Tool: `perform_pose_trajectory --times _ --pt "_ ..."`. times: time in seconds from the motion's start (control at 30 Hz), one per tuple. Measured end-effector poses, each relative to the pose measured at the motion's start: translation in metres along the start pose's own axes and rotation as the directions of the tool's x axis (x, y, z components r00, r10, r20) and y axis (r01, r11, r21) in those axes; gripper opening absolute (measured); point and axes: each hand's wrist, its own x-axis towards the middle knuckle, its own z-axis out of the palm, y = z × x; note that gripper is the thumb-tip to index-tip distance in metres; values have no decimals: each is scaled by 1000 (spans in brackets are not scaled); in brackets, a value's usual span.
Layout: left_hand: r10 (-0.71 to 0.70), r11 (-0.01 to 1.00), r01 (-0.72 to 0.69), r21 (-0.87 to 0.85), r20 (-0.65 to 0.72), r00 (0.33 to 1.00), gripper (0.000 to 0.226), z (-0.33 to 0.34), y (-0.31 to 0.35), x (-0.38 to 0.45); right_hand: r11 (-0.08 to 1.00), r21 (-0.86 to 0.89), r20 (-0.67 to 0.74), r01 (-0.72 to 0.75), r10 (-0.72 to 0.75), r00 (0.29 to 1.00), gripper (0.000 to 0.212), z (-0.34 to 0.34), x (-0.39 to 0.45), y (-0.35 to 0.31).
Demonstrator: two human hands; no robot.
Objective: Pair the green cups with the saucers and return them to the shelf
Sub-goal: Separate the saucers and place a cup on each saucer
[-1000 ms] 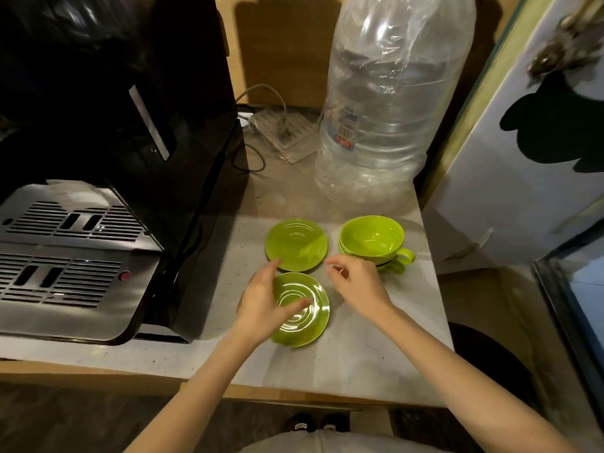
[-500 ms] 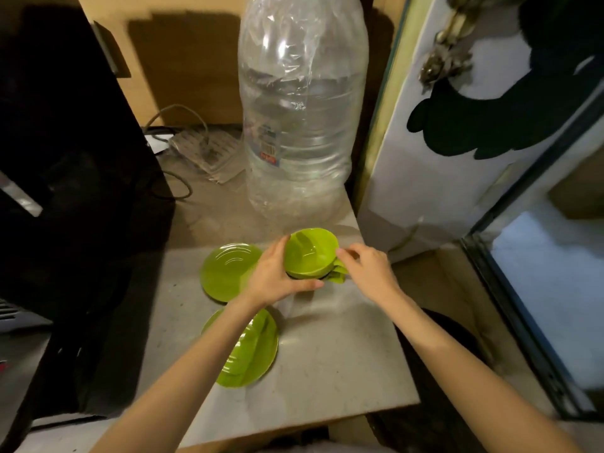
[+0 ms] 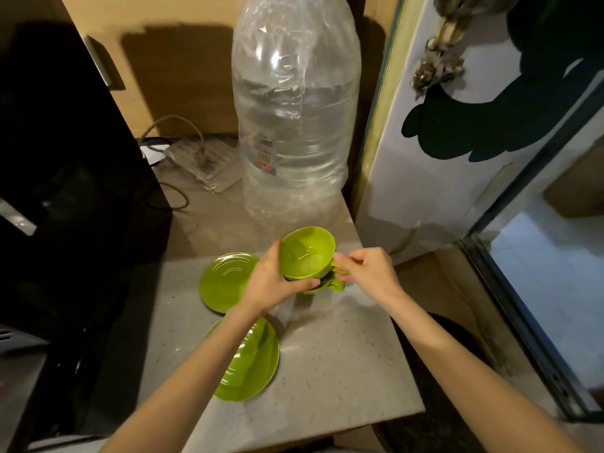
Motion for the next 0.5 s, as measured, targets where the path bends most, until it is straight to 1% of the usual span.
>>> perform_pose_trajectory --times 0.1,0.17,0.27,0.4,0.5 --pt "36 997 -42 -59 -97 995 92 -14 7 -1 997 63 30 41 -43 999 26 0 3 -15" --pt "31 997 -42 -64 -162 986 96 -25 5 -2 992 101 66 72 -79 995 26 4 5 -25" --pt "-24 999 15 -40 -222 975 108 -43 -5 -4 980 183 137 79 -105 985 27 23 8 -33" --pt "-87 996 89 3 -224 971 114 -66 -29 -9 973 225 218 51 -101 971 26 60 10 -31" --pt "-113 990 126 62 -181 977 116 -77 -43 -13 984 173 261 41 -86 961 29 85 7 -26"
